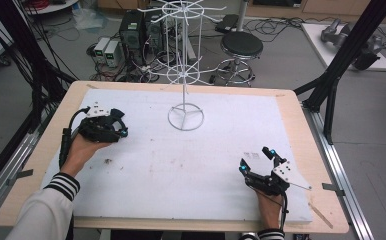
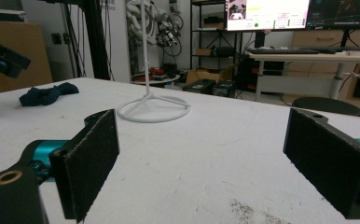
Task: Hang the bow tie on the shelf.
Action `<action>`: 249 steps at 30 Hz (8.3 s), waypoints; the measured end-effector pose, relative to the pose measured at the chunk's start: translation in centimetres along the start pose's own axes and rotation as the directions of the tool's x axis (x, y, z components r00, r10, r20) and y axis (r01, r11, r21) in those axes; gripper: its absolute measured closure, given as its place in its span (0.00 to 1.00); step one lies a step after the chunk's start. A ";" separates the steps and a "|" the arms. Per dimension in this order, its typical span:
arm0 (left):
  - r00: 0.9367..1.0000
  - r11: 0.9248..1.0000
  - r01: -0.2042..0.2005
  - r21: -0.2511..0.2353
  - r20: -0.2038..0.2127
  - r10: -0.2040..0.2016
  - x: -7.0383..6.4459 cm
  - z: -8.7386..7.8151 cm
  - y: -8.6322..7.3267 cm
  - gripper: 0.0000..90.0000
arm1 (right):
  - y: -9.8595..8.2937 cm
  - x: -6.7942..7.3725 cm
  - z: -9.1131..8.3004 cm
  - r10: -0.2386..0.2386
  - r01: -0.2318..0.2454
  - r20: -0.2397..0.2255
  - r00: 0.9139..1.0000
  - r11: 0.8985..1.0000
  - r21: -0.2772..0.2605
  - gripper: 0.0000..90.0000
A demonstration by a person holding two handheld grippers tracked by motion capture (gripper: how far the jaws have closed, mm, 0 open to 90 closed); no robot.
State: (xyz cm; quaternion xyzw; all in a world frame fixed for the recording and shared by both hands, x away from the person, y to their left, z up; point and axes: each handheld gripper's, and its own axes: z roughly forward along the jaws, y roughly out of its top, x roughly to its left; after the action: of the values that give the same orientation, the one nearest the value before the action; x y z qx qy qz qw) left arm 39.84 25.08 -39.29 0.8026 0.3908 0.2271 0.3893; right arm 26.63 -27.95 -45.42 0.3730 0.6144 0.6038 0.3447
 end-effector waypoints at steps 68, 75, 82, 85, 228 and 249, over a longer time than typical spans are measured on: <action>0.989 0.907 0.146 0.395 -0.059 -0.133 1.2 4.9 0.7 0.87 | -0.1 0.0 -0.2 0.015 -0.015 0.019 1.000 1.000 -0.015 0.11; 0.991 0.907 0.134 0.399 -0.068 -0.116 1.1 4.8 0.8 0.93 | -0.1 -0.1 -0.2 0.018 -0.018 0.018 1.000 1.000 -0.016 0.11; 0.993 0.920 0.118 0.375 -0.070 -0.099 1.0 4.5 1.0 0.93 | -0.1 -0.1 -0.2 0.017 -0.016 0.019 1.000 1.000 -0.015 0.11; 0.992 0.928 0.122 0.352 -0.068 -0.104 0.9 4.1 1.1 0.93 | -0.1 -0.1 -0.2 0.017 -0.017 0.019 1.000 1.000 -0.015 0.11; 0.983 0.926 0.173 -0.336 0.116 -0.142 -3.2 0.3 17.0 0.93 | -0.1 -0.1 -0.2 0.009 -0.009 0.012 1.000 1.000 -0.024 0.11; 0.986 0.953 0.125 -0.275 0.137 -0.090 -4.1 0.5 16.9 0.89 | -0.1 -0.1 -0.2 0.007 -0.007 0.011 1.000 1.000 -0.025 0.11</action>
State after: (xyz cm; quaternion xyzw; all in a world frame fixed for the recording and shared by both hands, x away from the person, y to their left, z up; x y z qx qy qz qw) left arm 45.36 14.96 -26.30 0.7288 0.3727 0.2090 0.5350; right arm 26.48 -28.15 -45.49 0.3743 0.6035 0.6106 0.3506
